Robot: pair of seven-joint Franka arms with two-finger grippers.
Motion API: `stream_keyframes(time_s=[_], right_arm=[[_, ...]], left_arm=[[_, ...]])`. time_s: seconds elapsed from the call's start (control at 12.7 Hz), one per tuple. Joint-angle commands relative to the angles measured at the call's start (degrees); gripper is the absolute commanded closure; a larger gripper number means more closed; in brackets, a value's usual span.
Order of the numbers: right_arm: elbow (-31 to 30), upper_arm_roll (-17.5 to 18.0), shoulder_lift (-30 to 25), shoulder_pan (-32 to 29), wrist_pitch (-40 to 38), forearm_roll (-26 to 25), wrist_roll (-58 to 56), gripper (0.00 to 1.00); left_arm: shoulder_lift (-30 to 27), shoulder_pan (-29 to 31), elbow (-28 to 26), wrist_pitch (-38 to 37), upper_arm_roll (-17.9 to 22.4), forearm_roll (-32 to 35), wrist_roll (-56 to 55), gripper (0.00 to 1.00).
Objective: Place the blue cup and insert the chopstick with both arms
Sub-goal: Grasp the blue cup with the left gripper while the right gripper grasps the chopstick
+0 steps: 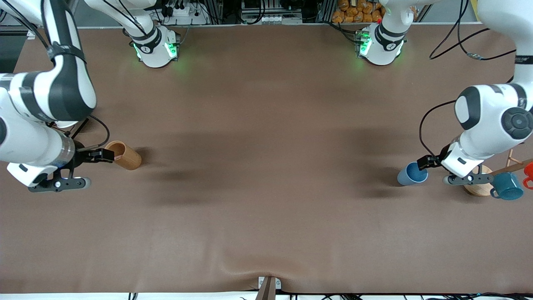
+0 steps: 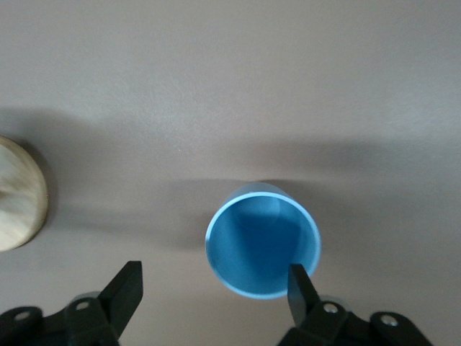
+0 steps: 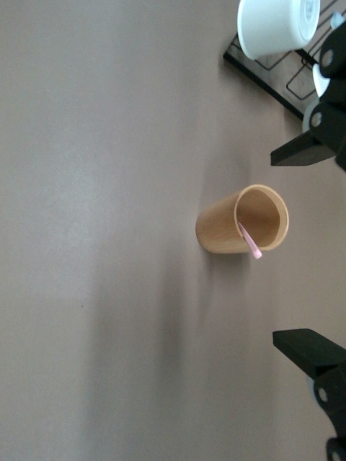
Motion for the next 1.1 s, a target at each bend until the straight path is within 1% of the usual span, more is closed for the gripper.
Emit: stream_keyframes(time_s=[0.0, 0.08, 0.16, 0.24, 0.39, 0.55, 0.63, 0.71, 0.79, 1.03], right_arm=[[2.29, -0.25, 2.58, 0.59, -1.18, -2.22, 2.63, 0.00], [2.21, -0.25, 3.63, 0.41, -1.27, -1.87, 2.72, 0.00], [2.29, -0.25, 5.12, 0.50, -1.35, -1.69, 2.73, 0.00], [2.29, -0.25, 5.92, 0.84, -1.53, -1.60, 2.81, 0.00], [2.20, -0.25, 6.37, 1.02, -3.28, -1.43, 4.12, 0.00], [2.20, -0.25, 7.42, 0.85, -4.08, -1.34, 5.18, 0.00], [2.20, -0.25, 8.03, 0.76, -4.60, -1.43, 5.19, 0.00], [2.20, -0.25, 8.47, 0.50, -4.61, -1.34, 5.19, 0.00], [2.20, -0.25, 9.00, 0.50, -4.78, -1.25, 5.19, 0.00], [2.03, -0.25, 9.97, 0.50, -6.36, -1.16, 5.19, 0.00]], left_arm=[[1.01, 0.57, -0.83, 2.33, -0.23, 1.62, 0.16, 0.18], [1.02, 0.57, -1.09, 2.25, -0.23, 1.63, 0.16, 0.22], [1.19, 1.00, -1.44, 2.33, -0.23, 1.63, 0.16, 0.23], [1.98, 1.62, -1.27, 2.42, -0.32, 1.63, 0.16, 0.26], [3.38, 1.71, -1.18, 4.52, -0.32, 1.63, 0.16, 0.33], [4.27, 1.71, -1.19, 5.84, -0.32, 1.63, 0.16, 0.54], [4.53, 1.71, -1.01, 5.94, -0.32, 1.63, 0.16, 0.71], [4.97, 1.63, -0.75, 5.94, -0.32, 1.63, 0.07, 0.92], [5.06, 1.62, -0.66, 5.94, -0.32, 1.63, 0.07, 1.00], [4.10, 0.49, -0.13, 5.59, -1.11, 1.63, 0.07, 1.00]])
